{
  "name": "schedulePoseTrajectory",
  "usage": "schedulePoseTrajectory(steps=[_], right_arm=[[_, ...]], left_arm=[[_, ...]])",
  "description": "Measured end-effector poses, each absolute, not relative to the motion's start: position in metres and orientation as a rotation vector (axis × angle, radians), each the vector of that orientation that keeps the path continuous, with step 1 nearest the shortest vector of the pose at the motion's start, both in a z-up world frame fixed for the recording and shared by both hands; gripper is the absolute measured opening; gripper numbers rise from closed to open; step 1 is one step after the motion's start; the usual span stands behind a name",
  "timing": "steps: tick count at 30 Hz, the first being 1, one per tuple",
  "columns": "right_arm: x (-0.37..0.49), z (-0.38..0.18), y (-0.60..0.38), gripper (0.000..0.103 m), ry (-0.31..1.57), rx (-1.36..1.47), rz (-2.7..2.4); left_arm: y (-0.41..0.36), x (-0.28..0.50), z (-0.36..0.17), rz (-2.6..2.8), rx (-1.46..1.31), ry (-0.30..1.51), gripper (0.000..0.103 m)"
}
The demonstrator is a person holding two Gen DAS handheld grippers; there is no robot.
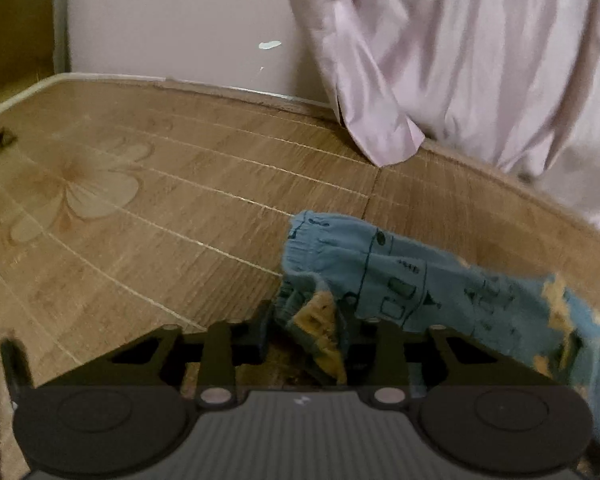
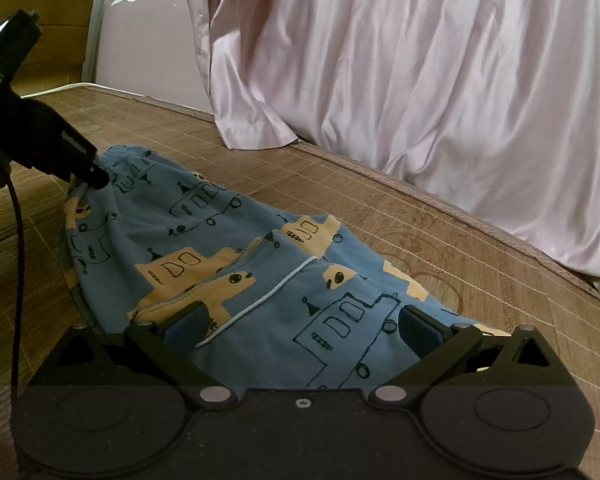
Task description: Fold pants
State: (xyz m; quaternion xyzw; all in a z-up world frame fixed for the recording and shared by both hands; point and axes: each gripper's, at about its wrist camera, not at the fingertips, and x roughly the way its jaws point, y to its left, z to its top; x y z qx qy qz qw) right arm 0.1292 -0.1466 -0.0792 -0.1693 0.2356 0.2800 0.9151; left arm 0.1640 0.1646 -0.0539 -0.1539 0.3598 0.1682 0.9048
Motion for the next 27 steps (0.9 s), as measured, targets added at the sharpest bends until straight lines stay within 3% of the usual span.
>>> schedulePoseTrajectory(steps=[3, 11, 27], right_arm=[[0.129, -0.080, -0.146, 0.102, 0.484, -0.344, 0.576], [0.131, -0.080, -0.146, 0.102, 0.493, -0.336, 0.577], [0.148, -0.039, -0.180, 0.102, 0.467, -0.333, 0.600]], left_arm=[[0.161, 0.164, -0.049, 0.356, -0.298, 0.730, 0.019], [0.140, 0.168, -0.032, 0.406, -0.192, 0.727, 0.017], [0.054, 0.158, 0.064, 0.194, -0.001, 0.596, 0.016]])
